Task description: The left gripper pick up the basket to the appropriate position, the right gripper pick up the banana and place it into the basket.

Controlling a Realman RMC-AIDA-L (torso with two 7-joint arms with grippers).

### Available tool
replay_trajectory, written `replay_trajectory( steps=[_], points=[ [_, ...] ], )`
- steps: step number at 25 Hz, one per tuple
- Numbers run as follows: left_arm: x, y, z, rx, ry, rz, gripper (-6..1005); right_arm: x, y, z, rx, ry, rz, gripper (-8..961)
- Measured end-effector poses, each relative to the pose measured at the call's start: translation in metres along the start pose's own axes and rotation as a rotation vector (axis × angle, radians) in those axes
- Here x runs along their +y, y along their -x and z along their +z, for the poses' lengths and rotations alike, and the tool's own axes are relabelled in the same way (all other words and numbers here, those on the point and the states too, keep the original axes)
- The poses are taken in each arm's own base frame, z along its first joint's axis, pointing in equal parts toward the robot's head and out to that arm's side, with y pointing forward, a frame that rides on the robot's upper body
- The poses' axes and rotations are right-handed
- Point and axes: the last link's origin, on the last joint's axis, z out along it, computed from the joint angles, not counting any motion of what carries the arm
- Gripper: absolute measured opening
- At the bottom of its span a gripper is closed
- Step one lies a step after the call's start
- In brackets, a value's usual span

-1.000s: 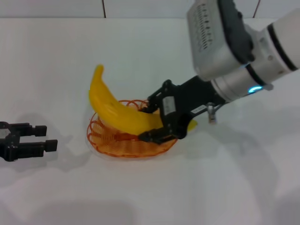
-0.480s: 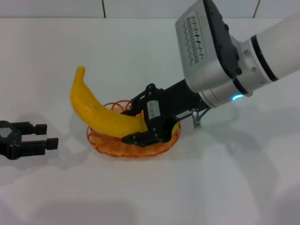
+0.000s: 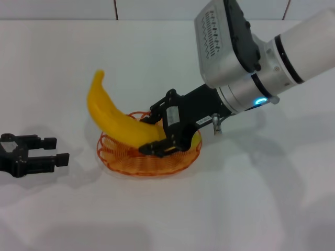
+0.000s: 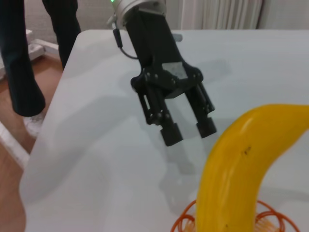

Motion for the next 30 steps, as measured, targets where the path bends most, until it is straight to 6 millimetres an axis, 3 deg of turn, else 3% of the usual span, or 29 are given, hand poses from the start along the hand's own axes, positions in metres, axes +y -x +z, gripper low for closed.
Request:
replay_trajectory(
  steps=[5, 7, 12, 18, 21, 24, 30],
  points=[
    [0.0, 0.0, 0.0, 0.001, 0.0, 0.001, 707, -0.002, -0.001, 0.002, 0.006, 0.007, 0.022, 564],
    [0.0, 0.0, 0.0, 0.001, -0.001, 0.0, 707, -0.002, 0.0, -0.001, 0.001, 0.006, 0.022, 626],
    [-0.001, 0.003, -0.005, -0.001, -0.011, -0.001, 707, 0.003, -0.006, -0.032, -0.027, -0.011, 0.022, 749],
    [0.0, 0.008, -0.007, -0.002, -0.015, 0.009, 707, 0.024, -0.055, -0.1, -0.147, -0.142, 0.015, 742],
    [0.001, 0.011, -0.007, 0.0, -0.018, 0.009, 707, 0.037, -0.081, -0.119, -0.256, -0.202, -0.016, 743],
    [0.001, 0.011, -0.007, 0.0, -0.018, 0.009, 707, 0.048, -0.111, -0.128, -0.343, -0.273, -0.017, 744],
    [0.001, 0.012, -0.008, -0.002, -0.019, 0.023, 707, 0.072, -0.17, -0.115, -0.439, -0.316, 0.047, 748]
  ],
)
